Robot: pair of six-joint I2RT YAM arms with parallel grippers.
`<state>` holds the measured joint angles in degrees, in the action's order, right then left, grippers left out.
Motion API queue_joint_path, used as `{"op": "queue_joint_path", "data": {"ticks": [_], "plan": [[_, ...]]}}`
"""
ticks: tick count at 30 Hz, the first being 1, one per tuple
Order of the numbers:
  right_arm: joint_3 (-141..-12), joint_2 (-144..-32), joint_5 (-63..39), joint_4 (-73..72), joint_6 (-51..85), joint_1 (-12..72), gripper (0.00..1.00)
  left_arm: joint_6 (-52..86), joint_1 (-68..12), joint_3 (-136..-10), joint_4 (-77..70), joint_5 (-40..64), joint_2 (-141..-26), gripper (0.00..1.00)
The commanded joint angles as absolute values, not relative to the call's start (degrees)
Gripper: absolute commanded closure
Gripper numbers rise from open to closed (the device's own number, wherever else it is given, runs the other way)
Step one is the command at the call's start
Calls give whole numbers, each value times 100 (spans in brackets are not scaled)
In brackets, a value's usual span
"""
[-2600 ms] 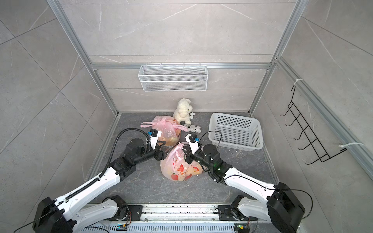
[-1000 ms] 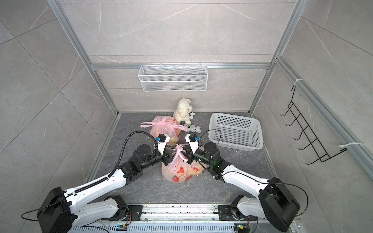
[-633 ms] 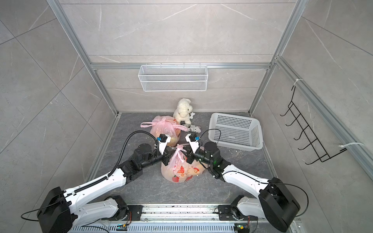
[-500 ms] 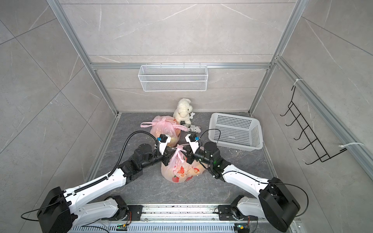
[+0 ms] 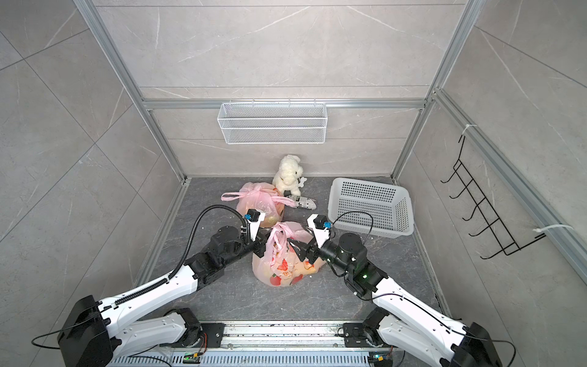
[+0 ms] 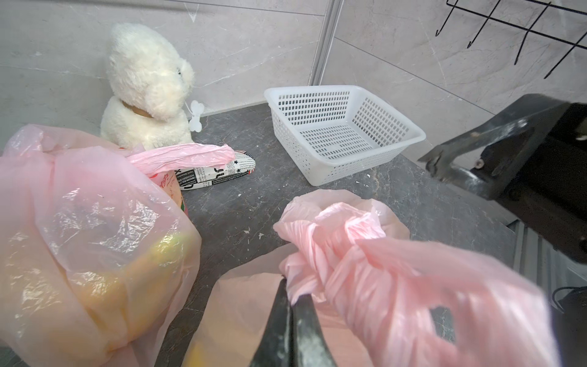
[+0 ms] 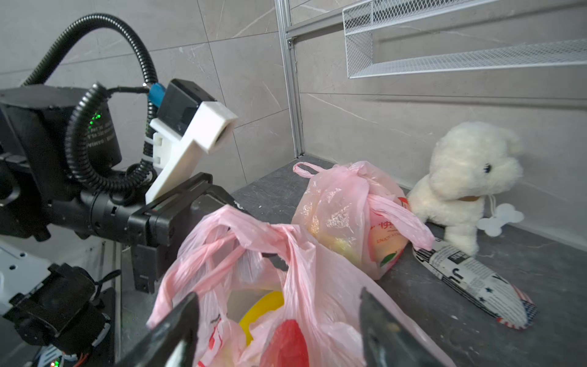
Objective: Place the banana into a plastic bag & tie a knot
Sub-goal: Cross the plastic bag at the center of the board.
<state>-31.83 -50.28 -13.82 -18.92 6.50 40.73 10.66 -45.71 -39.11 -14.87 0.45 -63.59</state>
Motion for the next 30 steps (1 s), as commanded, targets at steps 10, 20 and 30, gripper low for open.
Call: {"op": "queue_joint_path", "data": {"ticks": [10, 20, 30], "plan": [[-3699, -4877, -375, -996, 175, 5319, 16, 1151, -4555, -4395, -1530, 50, -6442, 100], [-3989, -5633, 4, -1366, 328, 5429, 21, 1222, -4553, -4358, -1587, 184, -6478, 100], [-4201, -6060, 158, -1464, 533, 5441, 55, 1248, -4561, -4281, -1605, 258, -6415, 100]]}}
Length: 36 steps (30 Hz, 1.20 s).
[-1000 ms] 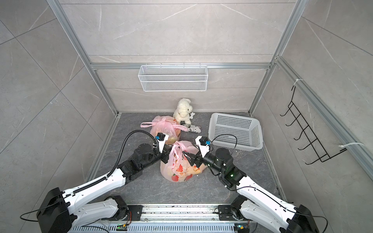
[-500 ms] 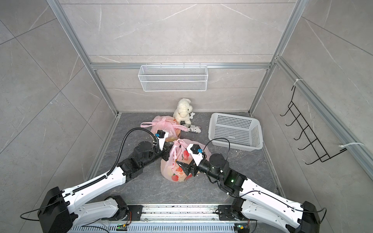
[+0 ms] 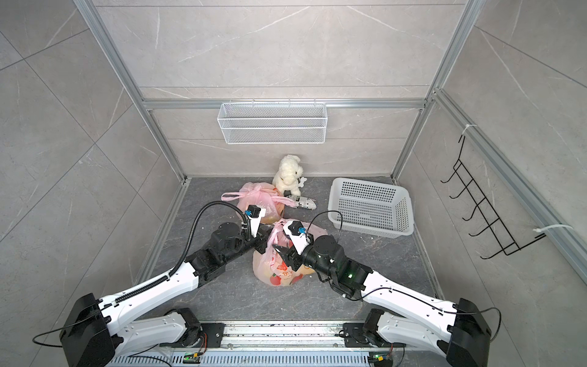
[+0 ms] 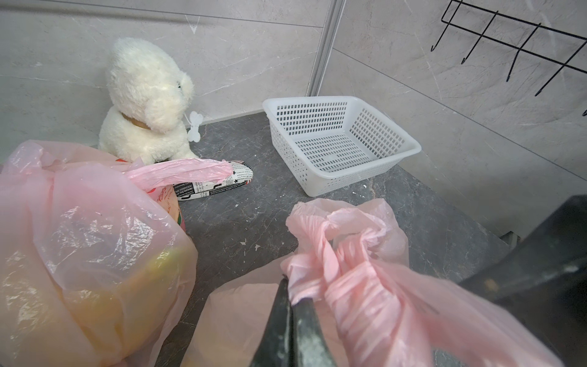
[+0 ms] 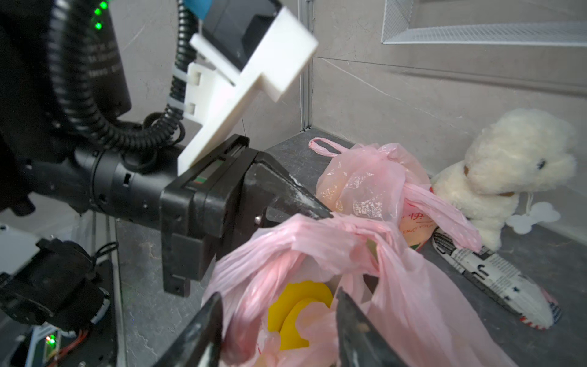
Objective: Place the banana into a plastic bag & tie a knot
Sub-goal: Cross the plastic bag at the center of the board, then tie the plastic bag at the center of the board.
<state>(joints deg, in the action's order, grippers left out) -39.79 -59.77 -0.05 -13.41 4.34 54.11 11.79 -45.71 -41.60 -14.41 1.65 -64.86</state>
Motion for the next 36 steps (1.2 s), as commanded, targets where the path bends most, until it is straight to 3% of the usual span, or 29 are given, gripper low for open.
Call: {"op": "queue_joint_path", "data": {"ticks": [1, 3, 5, 10, 25, 36], "plan": [[-4258, -6109, 150, -1345, 515, 5443, 60, 1248, -4560, -4281, -1591, 252, -6401, 100], [-4322, -6186, 184, -1188, 479, 5446, 70, 1248, -4557, -4275, -1587, 242, -6367, 100], [-4298, -6196, 143, -1173, 466, 5444, 73, 1252, -4561, -4279, -1573, 239, -6336, 100], [-4401, -6040, 271, -712, 404, 5443, 100, 1234, -4553, -4265, -1418, -78, -6194, 100], [-4187, -5186, 1964, 942, 436, 5446, 100, 1485, -4225, -4147, -711, -1194, -5658, 100], [-3716, -5318, 3257, 1699, 1770, 5447, 100, 2512, -3795, -3295, -28, -2219, -5014, 100]]}}
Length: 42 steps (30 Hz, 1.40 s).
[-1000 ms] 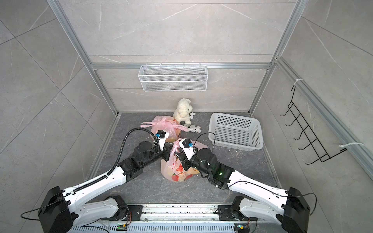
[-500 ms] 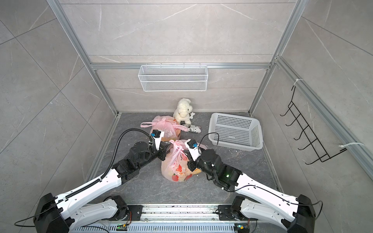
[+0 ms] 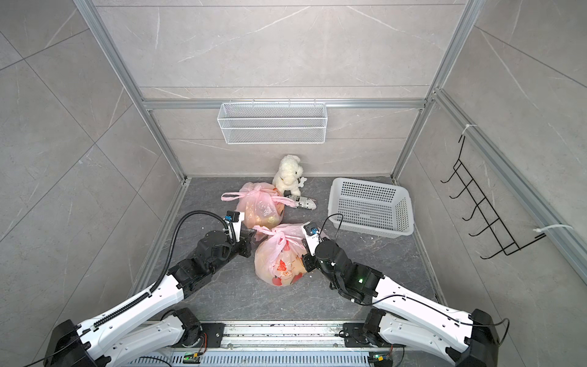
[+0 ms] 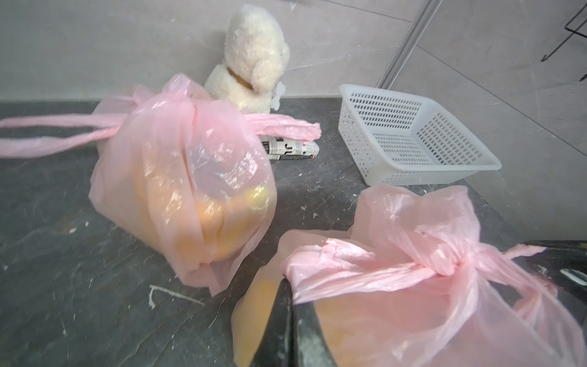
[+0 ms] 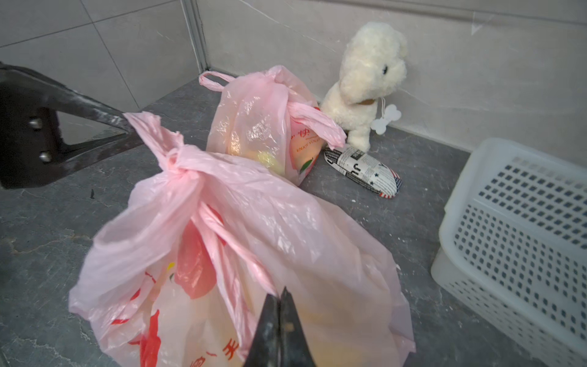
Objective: Place the banana into a plastic bag & tie a knot
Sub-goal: Tie the plastic bag at the center of the board.
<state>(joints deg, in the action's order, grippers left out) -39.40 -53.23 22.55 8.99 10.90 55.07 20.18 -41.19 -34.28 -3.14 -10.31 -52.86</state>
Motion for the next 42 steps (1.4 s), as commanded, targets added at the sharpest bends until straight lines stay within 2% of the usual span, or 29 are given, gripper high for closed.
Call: {"op": "queue_joint_path", "data": {"ticks": [1, 6, 8, 19, 26, 34, 42], "plan": [[-3682, -5317, 3371, 1788, 1914, 5449, 100, 2594, -3756, -3236, 69, -2285, -4974, 100], [-3493, -5116, 4089, 2459, 2767, 5421, 100, 2926, -3376, -2967, 528, -2451, -4722, 100], [-3410, -5076, 4177, 2680, 3103, 5371, 100, 3015, -3026, -2867, 554, -2100, -4792, 100], [-3219, -5017, 3772, 3475, 4111, 4413, 100, 3760, -1930, -2632, 761, -1274, -5310, 100], [-3415, -5209, 3208, 2817, 3489, 4149, 100, 3585, -1793, -2982, 701, -1038, -5494, 100], [-4605, -5985, 2407, 2095, 2795, 4140, 100, 3188, -1282, -4200, 909, -686, -5688, 100], [-4300, -6470, 2248, 1619, 2990, 4553, 100, 3163, -1081, -4383, 888, -409, -5740, 100]]}}
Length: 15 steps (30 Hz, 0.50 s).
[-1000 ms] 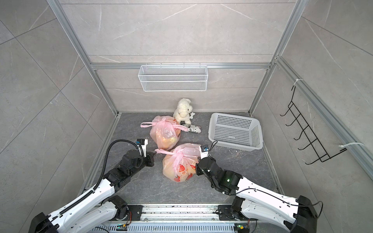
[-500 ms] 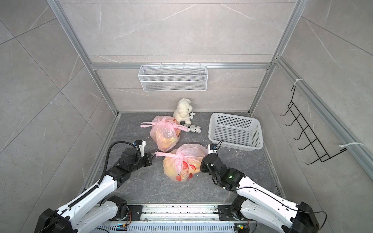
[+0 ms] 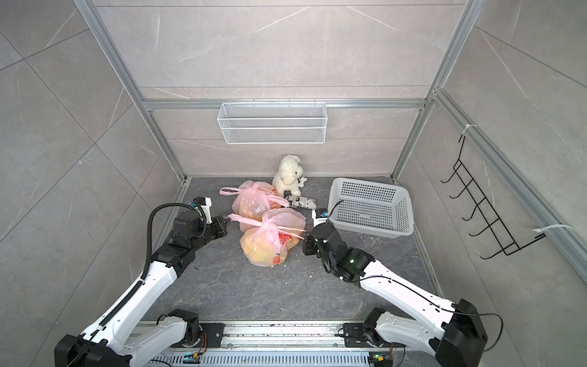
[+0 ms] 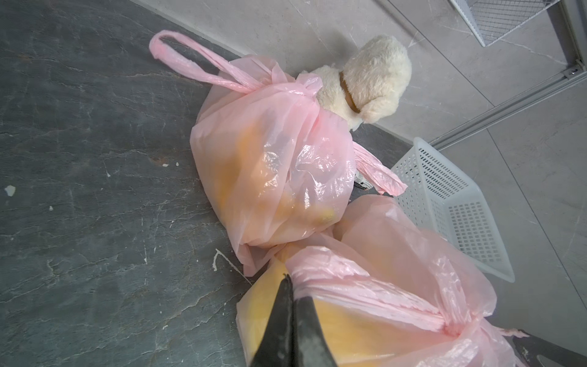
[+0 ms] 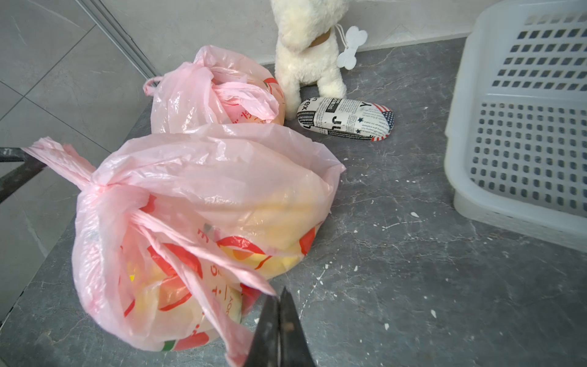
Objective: Place the banana into a plastic bag & tie a knot
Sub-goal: Tie the plastic bag at the center of the board.
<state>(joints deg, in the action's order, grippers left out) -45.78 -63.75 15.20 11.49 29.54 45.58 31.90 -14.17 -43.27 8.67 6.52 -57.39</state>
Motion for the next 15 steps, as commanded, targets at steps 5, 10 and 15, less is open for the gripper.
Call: {"op": "queue_joint_path", "data": {"ticks": [5, 10, 15], "plan": [[-3953, -6337, 2372, 1694, 3101, 4590, 100, 3267, -1081, -3970, 866, -109, -5713, 100], [-4078, -5926, 2337, 1919, 2701, 4485, 66, 3121, -1081, -4076, 1245, 21, -5596, 81], [-4362, -5417, 2052, 2191, 2179, 4251, 31, 3046, -1080, -4446, 1773, -377, -5373, 51]]}}
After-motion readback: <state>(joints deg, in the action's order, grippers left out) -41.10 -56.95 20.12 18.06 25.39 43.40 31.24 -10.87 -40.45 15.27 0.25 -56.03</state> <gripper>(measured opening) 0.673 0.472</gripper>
